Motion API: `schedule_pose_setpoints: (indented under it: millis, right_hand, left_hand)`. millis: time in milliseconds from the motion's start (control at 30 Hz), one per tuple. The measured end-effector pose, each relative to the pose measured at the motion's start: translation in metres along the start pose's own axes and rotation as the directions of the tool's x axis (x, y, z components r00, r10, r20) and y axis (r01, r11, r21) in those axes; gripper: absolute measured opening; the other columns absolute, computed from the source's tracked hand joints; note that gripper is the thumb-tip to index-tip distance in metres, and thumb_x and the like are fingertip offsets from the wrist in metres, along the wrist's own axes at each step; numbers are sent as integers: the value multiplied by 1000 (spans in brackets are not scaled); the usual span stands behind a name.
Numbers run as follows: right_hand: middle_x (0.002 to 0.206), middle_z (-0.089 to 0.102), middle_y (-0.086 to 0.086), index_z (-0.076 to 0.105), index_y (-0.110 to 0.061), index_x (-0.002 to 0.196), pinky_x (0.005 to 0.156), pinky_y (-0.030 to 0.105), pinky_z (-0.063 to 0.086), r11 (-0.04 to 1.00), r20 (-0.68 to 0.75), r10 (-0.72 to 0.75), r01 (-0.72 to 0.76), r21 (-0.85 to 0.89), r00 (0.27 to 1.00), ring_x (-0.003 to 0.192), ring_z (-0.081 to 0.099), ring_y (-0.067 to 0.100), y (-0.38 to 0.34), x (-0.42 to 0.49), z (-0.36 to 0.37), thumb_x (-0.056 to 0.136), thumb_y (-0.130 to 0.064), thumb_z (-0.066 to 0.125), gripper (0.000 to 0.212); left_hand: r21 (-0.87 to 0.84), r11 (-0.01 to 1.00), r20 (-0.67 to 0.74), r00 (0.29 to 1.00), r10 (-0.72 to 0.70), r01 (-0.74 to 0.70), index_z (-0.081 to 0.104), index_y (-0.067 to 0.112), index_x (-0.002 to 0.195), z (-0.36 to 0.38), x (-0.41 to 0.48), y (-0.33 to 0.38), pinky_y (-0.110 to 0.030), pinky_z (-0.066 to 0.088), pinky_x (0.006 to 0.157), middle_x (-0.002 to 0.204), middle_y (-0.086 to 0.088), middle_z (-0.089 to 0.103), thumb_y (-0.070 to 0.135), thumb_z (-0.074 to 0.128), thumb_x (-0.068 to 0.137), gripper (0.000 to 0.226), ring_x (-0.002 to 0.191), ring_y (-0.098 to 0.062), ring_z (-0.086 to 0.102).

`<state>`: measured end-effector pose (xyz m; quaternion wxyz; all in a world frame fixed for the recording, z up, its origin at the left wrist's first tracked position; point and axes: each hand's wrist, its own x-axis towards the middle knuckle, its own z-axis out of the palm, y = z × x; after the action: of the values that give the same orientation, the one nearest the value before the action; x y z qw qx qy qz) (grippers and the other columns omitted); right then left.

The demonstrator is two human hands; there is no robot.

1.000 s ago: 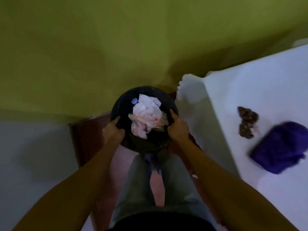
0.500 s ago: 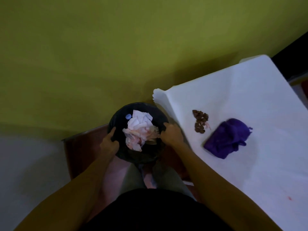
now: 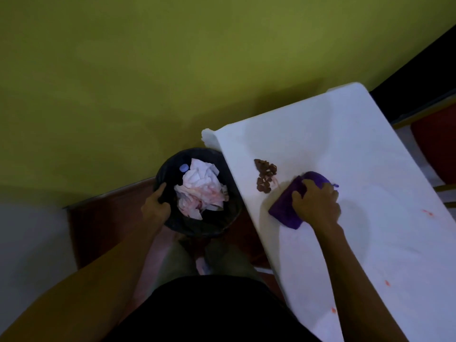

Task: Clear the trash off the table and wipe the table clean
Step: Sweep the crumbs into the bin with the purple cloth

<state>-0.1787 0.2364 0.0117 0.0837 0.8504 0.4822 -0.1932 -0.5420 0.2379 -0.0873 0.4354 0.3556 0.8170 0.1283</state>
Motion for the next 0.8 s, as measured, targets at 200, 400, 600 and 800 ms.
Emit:
schedule_pose_setpoints:
  millis: [200, 400, 600, 800]
  right_hand:
    - [153, 21, 27, 16, -25, 154, 103, 56, 39, 989, 111, 94, -106, 103, 989, 134, 36, 49, 7, 18, 30, 94, -57, 51, 77]
    - [150, 26, 21, 27, -24, 150, 96, 52, 46, 977, 40, -23, 14, 213, 999, 130, 40, 45, 10, 35, 33, 89, -39, 67, 75]
    - [144, 36, 16, 36, -30, 145, 101, 53, 42, 954, -46, -133, 141, 266, 990, 128, 38, 42, 2, 69, 20, 80, -28, 72, 74]
    - [148, 37, 10, 40, -36, 143, 104, 56, 37, 946, -98, -194, 212, 246, 976, 130, 35, 40, -24, 71, 34, 84, -22, 65, 66]
  left_hand:
    - [-8, 999, 15, 999, 38, -38, 45, 33, 147, 12, -10, 12, -32, 42, 100, 140, -19, 56, -2, 46, 85, 71, 121, -41, 56]
    - [-19, 997, 70, 995, 75, -74, 48, 31, 146, 12, -10, 19, -30, 47, 90, 128, -19, 63, 5, 47, 80, 71, 107, -39, 63]
    - [-29, 993, 104, 988, 116, -114, 49, 30, 145, 12, -13, 21, -44, 54, 92, 121, -22, 67, 16, 42, 66, 80, 97, -40, 66]
    - [5, 991, 96, 987, 129, -130, 50, 29, 145, 15, -24, 28, -27, 44, 91, 135, -16, 61, -3, 47, 83, 70, 112, -35, 62]
